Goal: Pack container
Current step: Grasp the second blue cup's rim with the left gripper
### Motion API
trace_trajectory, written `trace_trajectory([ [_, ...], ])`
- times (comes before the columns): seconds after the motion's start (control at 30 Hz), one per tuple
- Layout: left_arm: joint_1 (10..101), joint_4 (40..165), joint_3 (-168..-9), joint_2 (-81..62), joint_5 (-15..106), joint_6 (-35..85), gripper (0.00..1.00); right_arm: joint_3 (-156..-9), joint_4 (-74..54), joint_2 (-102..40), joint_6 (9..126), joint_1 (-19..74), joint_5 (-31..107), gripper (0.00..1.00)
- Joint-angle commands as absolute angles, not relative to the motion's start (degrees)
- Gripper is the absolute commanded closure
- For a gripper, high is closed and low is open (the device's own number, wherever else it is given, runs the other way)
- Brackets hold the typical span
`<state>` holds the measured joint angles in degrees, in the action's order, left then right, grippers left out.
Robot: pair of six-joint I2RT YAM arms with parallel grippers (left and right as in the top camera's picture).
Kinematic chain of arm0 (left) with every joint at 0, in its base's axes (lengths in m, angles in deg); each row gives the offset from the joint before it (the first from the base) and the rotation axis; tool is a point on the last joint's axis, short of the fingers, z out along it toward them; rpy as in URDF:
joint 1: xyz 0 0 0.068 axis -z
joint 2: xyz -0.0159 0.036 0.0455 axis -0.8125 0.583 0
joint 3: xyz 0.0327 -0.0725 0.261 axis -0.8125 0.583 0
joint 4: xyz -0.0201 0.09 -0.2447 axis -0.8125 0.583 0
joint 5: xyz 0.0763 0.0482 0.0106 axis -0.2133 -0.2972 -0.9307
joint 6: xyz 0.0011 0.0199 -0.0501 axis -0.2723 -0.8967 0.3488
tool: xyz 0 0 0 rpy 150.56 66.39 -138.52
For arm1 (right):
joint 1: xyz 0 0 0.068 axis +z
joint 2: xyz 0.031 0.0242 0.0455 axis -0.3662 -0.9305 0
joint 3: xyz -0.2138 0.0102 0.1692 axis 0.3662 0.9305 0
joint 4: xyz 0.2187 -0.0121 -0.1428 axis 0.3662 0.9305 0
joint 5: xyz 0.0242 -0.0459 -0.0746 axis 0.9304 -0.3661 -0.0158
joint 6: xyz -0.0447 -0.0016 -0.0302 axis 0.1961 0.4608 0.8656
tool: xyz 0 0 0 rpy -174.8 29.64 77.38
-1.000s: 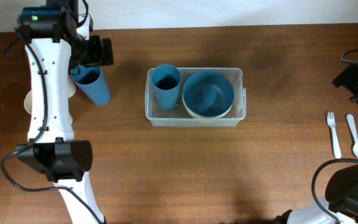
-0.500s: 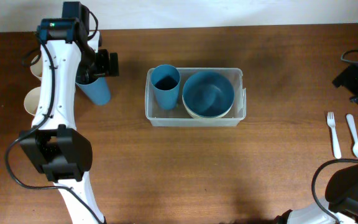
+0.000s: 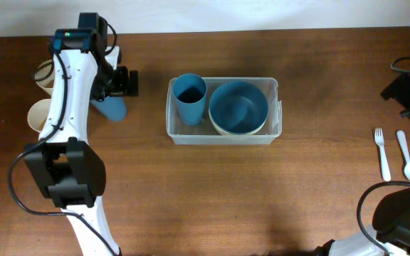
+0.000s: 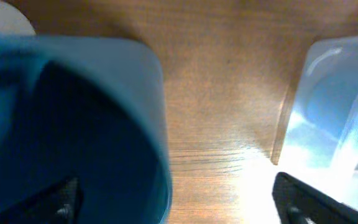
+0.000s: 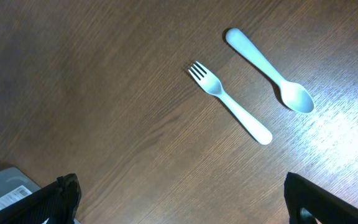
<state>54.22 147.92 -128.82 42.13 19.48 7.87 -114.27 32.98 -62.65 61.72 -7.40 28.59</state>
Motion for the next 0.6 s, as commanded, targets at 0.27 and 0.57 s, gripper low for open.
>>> trace_trajectory([
  [0.27,54.5,146.4,-127.1,41.4,19.9,6.8,0.52,-114.0,33.0,-62.8,61.1,-7.4,28.5,0.01],
  [0.57,54.5,146.7,-128.5,41.4,19.9,7.2,0.98,-114.0,33.0,-62.8,61.1,-7.4,28.5,0.01],
])
